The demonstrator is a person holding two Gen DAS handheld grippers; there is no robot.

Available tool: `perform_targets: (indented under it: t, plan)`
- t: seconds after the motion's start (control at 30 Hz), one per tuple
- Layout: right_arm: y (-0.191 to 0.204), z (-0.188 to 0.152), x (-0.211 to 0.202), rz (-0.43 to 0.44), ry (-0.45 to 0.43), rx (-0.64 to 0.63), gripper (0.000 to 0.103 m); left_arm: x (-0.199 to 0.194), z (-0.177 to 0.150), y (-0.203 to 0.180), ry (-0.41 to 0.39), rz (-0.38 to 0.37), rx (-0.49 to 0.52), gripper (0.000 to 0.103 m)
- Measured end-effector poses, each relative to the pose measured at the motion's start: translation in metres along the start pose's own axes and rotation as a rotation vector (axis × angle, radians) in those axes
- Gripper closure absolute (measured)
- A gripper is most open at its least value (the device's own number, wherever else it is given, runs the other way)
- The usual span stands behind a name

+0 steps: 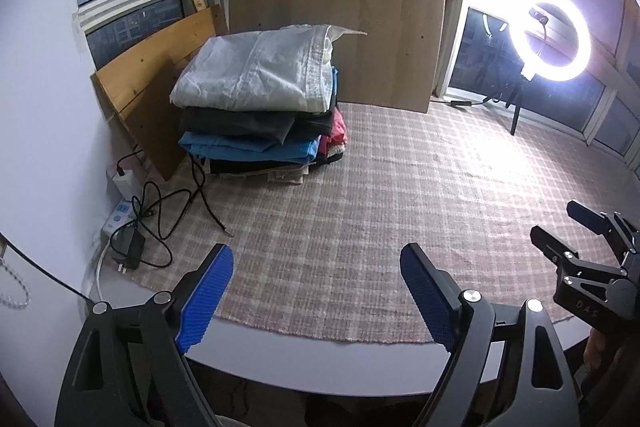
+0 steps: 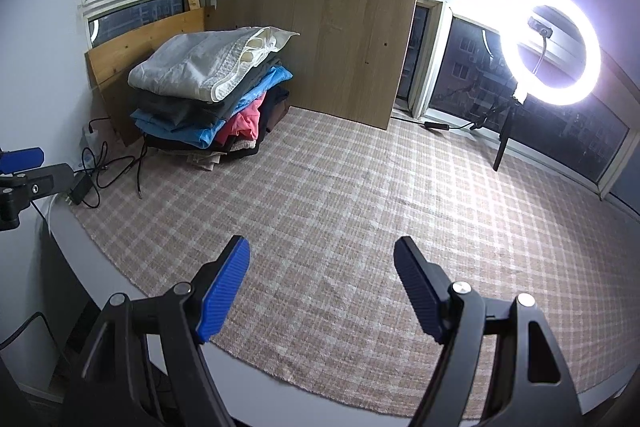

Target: Fold clothes

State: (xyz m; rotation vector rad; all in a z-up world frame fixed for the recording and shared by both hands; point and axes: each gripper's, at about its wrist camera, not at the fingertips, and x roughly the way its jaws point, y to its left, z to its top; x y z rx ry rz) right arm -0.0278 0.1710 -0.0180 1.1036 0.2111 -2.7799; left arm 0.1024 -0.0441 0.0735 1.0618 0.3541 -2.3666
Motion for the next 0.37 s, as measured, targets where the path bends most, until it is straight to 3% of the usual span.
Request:
perform_targets:
  t: [0.37]
  plan:
    - [0.0026, 0.0008, 0.0027, 0.003, 0.008, -0.005, 0.029, 0.0, 0.001, -0.0004, -0.007, 0.01, 0.006, 0.017]
